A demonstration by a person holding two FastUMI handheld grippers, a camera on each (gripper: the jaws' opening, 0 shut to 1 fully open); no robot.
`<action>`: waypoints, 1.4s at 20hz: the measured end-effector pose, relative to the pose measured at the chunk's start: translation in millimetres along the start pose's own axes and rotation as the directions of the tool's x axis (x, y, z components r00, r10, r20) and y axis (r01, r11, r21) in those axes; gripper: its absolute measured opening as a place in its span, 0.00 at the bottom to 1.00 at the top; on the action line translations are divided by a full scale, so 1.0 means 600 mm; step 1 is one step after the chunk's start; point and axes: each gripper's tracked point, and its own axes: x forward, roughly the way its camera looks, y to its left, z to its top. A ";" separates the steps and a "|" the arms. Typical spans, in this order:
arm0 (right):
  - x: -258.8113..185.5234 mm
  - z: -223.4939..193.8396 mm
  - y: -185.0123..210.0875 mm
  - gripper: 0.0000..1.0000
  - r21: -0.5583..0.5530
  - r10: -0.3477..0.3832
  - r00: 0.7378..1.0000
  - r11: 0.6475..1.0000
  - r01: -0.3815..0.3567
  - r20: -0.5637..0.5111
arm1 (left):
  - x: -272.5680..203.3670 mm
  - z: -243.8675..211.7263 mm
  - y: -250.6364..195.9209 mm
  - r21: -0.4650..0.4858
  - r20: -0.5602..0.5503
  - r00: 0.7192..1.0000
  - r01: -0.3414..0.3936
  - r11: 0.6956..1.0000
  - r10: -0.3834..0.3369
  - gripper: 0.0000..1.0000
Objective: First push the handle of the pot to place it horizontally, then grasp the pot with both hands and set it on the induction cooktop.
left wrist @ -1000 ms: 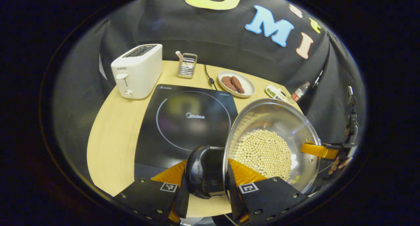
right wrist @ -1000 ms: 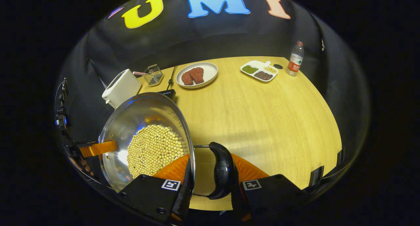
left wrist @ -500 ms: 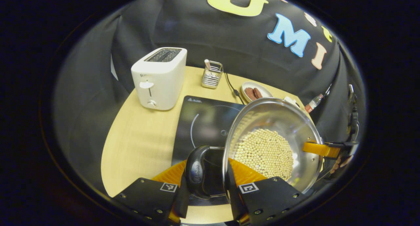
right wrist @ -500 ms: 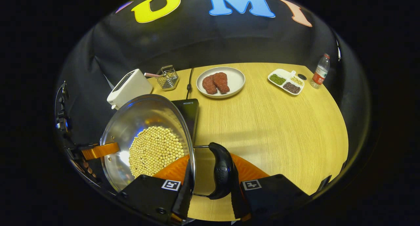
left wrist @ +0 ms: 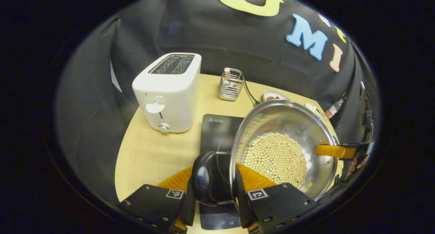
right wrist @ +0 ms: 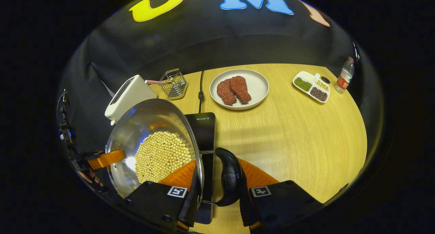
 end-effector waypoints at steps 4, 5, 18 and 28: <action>0.025 0.009 0.004 0.54 0.006 0.001 1.000 1.000 -0.001 0.006 | 0.029 0.006 0.012 -0.010 0.006 1.000 0.000 1.000 0.000 0.53; 0.031 0.009 0.006 0.54 0.006 0.002 1.000 1.000 -0.002 0.008 | 0.032 0.006 0.015 -0.012 0.009 1.000 -0.001 1.000 0.001 0.53; 0.065 0.006 0.011 0.55 0.019 -0.013 1.000 1.000 0.013 0.012 | 0.063 0.021 0.030 0.049 0.032 0.999 -0.026 0.998 0.025 0.52; 0.063 0.009 0.020 0.60 0.014 -0.004 0.999 1.000 0.003 0.032 | 0.058 0.018 0.028 0.124 0.047 0.997 -0.068 0.990 0.063 0.65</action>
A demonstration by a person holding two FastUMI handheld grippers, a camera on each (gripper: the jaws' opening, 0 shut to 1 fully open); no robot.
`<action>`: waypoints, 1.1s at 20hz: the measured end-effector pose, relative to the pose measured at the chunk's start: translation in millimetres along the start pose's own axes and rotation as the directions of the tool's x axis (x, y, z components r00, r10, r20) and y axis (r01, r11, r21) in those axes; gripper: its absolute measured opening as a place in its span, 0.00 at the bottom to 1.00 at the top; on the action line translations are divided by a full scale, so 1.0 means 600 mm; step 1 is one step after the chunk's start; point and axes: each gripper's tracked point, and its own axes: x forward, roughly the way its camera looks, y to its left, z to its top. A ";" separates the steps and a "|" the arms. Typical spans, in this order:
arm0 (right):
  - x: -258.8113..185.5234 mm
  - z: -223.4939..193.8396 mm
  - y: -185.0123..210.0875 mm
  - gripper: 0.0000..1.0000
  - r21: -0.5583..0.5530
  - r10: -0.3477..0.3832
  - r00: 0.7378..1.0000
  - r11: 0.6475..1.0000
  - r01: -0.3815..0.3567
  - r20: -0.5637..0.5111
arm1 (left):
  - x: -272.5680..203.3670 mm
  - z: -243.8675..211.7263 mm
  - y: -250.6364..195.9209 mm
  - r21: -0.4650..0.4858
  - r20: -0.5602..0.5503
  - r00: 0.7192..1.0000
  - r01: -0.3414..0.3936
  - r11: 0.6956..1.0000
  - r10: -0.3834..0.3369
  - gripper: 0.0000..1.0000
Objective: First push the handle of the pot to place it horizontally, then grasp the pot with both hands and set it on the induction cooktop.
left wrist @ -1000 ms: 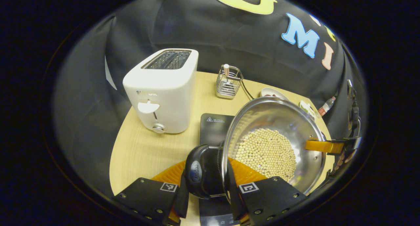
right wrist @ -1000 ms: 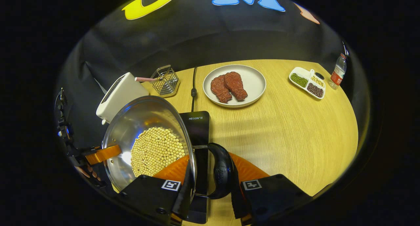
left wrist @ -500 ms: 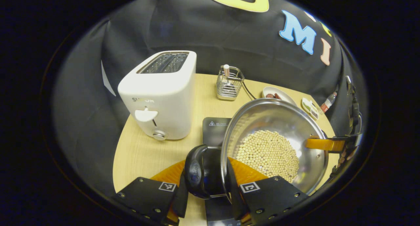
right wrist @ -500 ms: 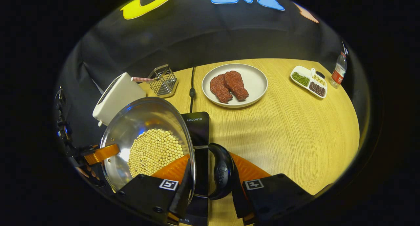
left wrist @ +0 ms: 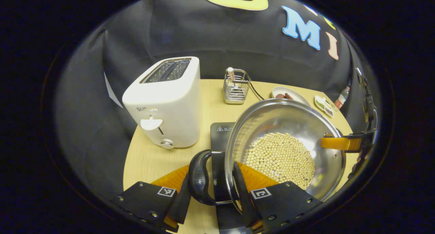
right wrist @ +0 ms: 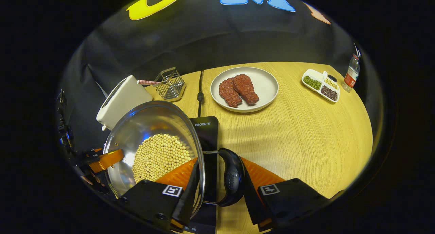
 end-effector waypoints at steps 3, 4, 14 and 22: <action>-0.006 0.001 -0.007 0.70 -0.014 -0.016 1.000 1.000 0.017 0.012 | -0.008 0.002 0.001 -0.014 0.008 1.000 0.001 1.000 -0.001 0.65; -0.010 0.001 -0.011 0.72 -0.020 -0.022 1.000 1.000 0.023 0.015 | -0.013 0.004 0.003 -0.008 0.015 1.000 -0.003 1.000 0.003 0.73; -0.120 0.016 -0.052 1.00 -0.031 -0.018 0.990 0.999 0.022 0.142 | -0.131 0.045 0.009 0.131 0.088 0.992 -0.107 0.986 0.096 0.74; -0.301 0.045 -0.202 0.98 -0.056 -0.146 0.921 0.982 0.178 0.362 | -0.271 0.119 -0.041 0.071 0.331 0.919 -0.249 0.966 0.213 0.74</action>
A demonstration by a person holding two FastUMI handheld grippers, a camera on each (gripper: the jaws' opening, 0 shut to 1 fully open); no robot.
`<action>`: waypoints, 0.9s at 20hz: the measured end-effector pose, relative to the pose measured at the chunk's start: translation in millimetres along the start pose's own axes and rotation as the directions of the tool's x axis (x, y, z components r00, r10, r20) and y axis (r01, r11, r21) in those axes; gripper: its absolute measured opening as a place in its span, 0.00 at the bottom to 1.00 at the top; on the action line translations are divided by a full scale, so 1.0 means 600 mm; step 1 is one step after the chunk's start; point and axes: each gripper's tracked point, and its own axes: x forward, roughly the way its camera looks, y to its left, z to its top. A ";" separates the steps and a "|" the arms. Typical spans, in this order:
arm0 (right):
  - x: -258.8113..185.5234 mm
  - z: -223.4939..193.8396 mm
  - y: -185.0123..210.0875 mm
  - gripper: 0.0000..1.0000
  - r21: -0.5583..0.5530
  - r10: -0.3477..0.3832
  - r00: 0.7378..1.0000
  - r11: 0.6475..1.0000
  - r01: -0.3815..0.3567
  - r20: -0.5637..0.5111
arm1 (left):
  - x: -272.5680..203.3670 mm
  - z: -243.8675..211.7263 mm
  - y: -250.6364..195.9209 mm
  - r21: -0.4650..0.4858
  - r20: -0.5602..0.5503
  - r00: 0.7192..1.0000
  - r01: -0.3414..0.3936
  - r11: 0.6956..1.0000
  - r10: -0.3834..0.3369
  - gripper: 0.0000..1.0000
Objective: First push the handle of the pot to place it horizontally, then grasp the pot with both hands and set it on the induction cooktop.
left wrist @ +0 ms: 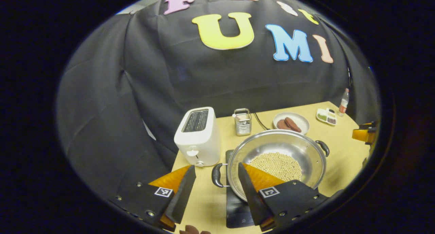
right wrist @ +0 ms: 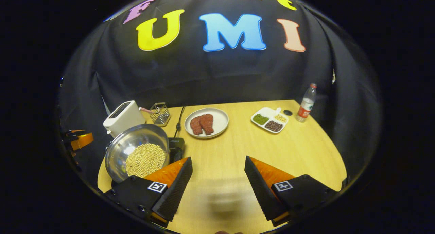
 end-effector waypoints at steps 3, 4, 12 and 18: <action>-0.062 0.032 -0.073 0.98 0.011 -0.087 0.991 0.996 0.087 0.103 | -0.042 0.055 -0.054 -0.040 0.093 0.995 0.025 0.999 -0.021 0.77; -0.083 0.044 -0.092 0.98 0.014 -0.104 0.985 0.995 0.103 0.140 | -0.068 0.080 -0.080 -0.057 0.134 0.990 0.044 0.997 -0.036 0.77; -0.232 0.140 -0.243 0.98 0.054 -0.141 0.902 0.990 0.130 0.409 | -0.281 0.227 -0.272 -0.116 0.388 0.920 0.112 0.987 -0.059 0.75; -0.352 0.147 -0.356 0.98 -0.012 -0.108 0.856 0.991 0.132 0.506 | -0.446 0.251 -0.419 -0.170 0.462 0.886 0.120 0.978 -0.029 0.73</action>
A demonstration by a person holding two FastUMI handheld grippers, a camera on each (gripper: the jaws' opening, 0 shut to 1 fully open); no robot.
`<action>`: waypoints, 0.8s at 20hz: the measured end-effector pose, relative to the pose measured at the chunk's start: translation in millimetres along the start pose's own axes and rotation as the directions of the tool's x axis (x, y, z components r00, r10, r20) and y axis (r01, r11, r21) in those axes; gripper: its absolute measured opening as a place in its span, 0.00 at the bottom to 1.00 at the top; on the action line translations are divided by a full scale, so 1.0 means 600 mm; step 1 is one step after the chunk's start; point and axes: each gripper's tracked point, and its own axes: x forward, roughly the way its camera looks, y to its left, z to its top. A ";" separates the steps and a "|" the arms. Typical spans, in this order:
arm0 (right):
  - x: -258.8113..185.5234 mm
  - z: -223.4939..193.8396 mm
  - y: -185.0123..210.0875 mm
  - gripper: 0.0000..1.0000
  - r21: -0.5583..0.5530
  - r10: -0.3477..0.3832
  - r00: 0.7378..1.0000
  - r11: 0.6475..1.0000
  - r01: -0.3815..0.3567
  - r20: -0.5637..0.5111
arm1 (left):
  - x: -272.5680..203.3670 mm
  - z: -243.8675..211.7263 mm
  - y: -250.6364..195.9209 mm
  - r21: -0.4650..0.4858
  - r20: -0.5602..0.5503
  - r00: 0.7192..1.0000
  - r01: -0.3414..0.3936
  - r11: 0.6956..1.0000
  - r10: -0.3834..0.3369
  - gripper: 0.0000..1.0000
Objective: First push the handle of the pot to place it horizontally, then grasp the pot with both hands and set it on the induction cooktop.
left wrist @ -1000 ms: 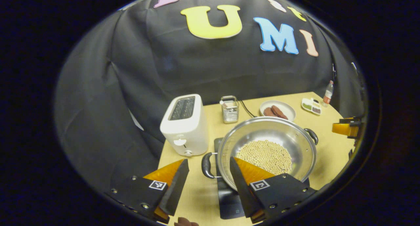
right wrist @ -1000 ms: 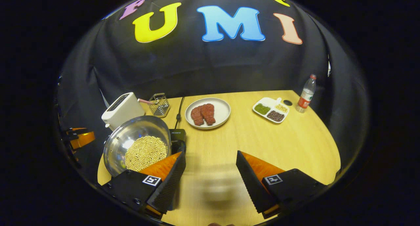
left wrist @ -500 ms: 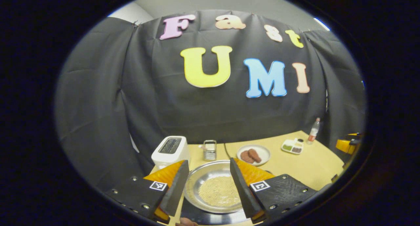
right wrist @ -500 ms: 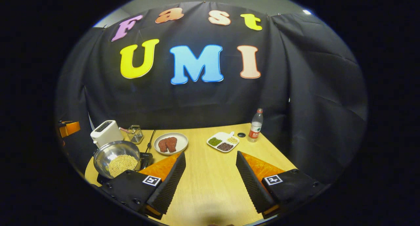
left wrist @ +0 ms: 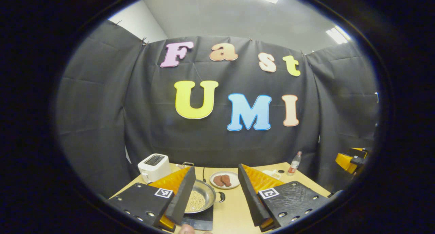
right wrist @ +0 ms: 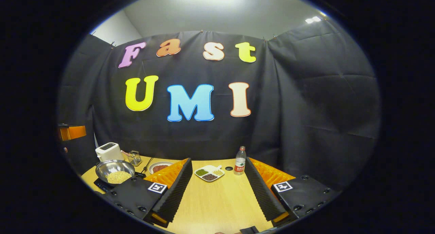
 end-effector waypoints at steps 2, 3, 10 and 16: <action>-0.015 -0.010 -0.037 0.98 -0.006 0.010 1.000 1.000 -0.010 0.004 | -0.035 0.000 -0.049 -0.008 0.014 1.000 0.005 1.000 -0.005 0.73; -0.017 -0.015 -0.054 0.98 0.000 0.016 1.000 1.000 -0.016 0.000 | -0.051 -0.006 -0.075 -0.025 0.007 1.000 0.014 1.000 -0.014 0.73; -0.017 -0.011 -0.084 0.98 0.105 0.117 0.993 0.988 -0.115 -0.006 | -0.136 -0.024 -0.139 -0.018 0.004 0.999 -0.039 0.999 0.039 0.73; 0.007 0.015 -0.068 0.97 0.105 0.137 0.990 0.985 -0.138 0.025 | -0.141 -0.012 -0.140 -0.038 0.036 0.999 -0.025 0.999 0.027 0.74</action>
